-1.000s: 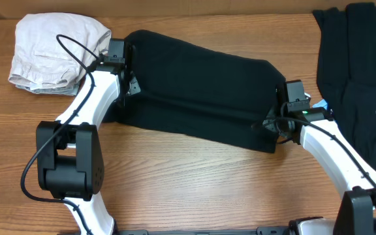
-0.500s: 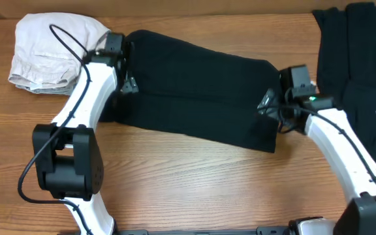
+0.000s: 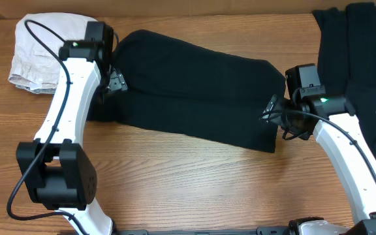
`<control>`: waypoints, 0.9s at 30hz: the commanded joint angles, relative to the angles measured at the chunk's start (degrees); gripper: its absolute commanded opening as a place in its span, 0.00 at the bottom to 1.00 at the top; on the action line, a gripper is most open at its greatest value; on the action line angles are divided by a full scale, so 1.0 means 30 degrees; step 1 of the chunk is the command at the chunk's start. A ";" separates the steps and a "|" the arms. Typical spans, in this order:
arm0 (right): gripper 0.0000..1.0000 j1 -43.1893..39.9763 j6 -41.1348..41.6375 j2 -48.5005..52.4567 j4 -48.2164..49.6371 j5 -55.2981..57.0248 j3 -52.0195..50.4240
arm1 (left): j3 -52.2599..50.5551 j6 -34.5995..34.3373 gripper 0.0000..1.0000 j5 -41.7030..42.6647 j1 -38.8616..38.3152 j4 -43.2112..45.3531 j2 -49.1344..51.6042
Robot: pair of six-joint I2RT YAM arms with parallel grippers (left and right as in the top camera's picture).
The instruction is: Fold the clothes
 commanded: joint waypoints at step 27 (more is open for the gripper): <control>0.04 -0.0124 -0.0036 0.2557 0.8087 -0.2004 -0.6586 | -0.8816 0.2375 0.07 -0.1945 0.0022 1.0163 0.0015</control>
